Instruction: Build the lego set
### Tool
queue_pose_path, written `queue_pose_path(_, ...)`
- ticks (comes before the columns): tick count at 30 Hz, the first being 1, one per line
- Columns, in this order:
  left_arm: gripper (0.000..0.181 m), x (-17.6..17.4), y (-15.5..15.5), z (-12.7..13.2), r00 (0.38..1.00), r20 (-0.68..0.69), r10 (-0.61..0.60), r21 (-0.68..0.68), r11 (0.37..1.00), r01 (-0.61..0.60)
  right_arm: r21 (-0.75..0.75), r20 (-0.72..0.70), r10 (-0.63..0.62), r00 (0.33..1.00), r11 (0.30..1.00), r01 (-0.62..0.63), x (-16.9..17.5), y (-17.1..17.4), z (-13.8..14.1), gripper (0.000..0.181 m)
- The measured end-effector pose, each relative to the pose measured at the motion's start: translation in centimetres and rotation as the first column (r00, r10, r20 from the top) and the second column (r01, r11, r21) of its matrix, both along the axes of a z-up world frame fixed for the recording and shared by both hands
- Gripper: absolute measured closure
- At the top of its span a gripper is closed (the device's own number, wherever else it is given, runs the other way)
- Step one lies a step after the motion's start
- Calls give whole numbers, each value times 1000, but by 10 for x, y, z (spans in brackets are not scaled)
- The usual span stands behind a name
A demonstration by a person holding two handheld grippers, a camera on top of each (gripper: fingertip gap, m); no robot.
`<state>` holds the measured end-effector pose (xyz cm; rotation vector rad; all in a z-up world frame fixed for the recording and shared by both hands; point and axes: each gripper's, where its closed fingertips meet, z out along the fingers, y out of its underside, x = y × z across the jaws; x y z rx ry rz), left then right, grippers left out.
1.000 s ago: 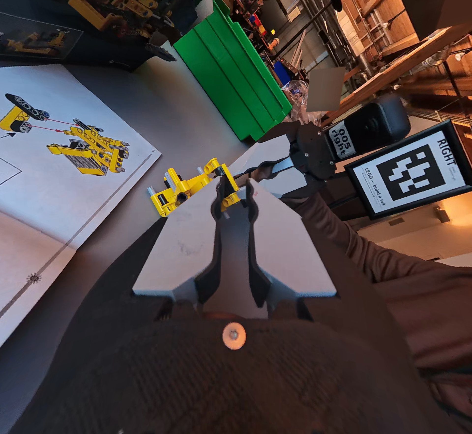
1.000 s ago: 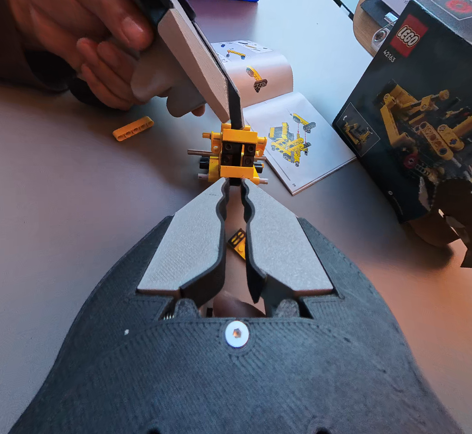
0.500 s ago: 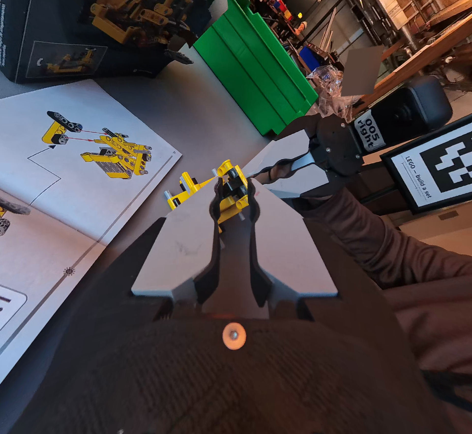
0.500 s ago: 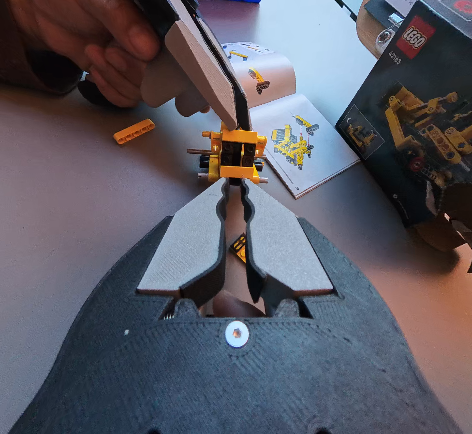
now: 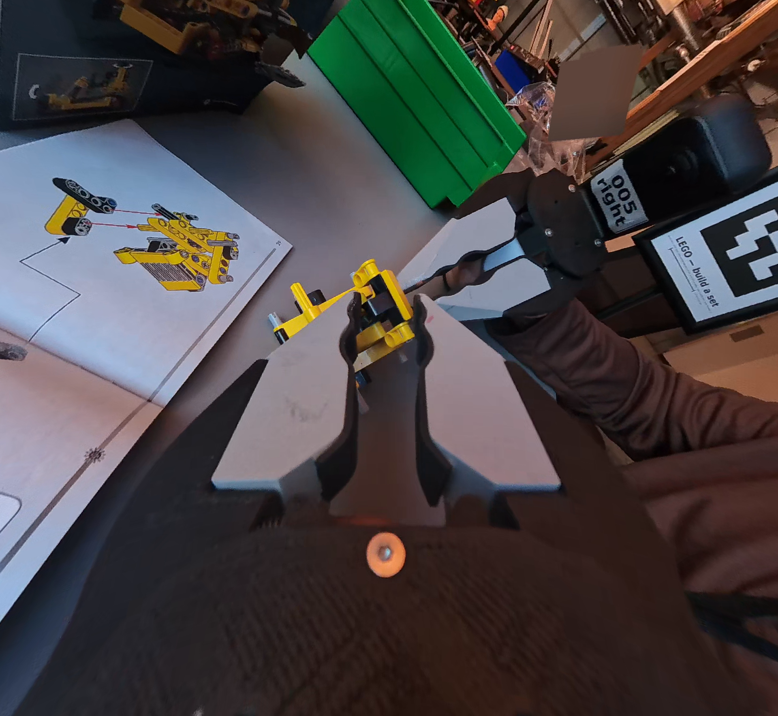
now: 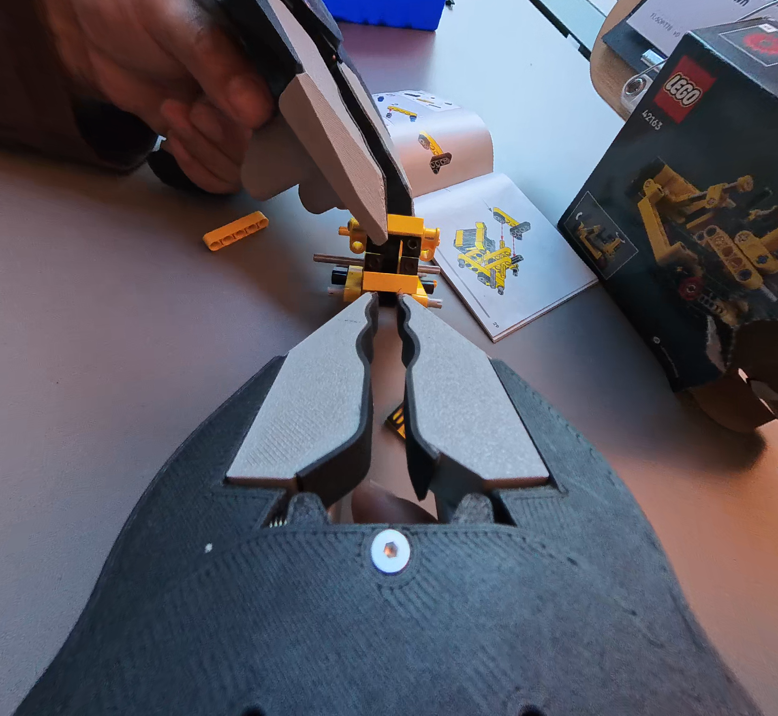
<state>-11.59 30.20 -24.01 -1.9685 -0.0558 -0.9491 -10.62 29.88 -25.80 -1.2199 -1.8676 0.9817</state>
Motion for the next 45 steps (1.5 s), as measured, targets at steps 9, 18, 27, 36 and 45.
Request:
queue_pose_path(9, 160, -1, 1, -1, 1000, -17, 8, -34, 999, -8, 7, 4, -6, 1000, 1000, 6, -1, 1, -2, 176)
queue_pose_path(18, 161, -5, -5, -1, 999, -53, 10, -91, 996, -15, 10, -10, -3, 1000, 1000, 3, -4, -5, 0, 176)
queue_pose_path(27, 161, -22, -16, 0, 998, 20, 59, -109, 992, -57, 32, -31, 4, 1000, 999, -3, -21, -14, 6, 176)
queue_pose_path(36, 161, -43, -27, 2, 984, 159, 87, -99, 993, -71, 38, -58, 27, 998, 999, -25, -42, -21, 16, 177)
queue_pose_path(45, 160, -61, -42, -2, 952, 289, 102, -103, 992, -75, 140, -30, 72, 997, 988, -67, -64, -29, 20, 176)
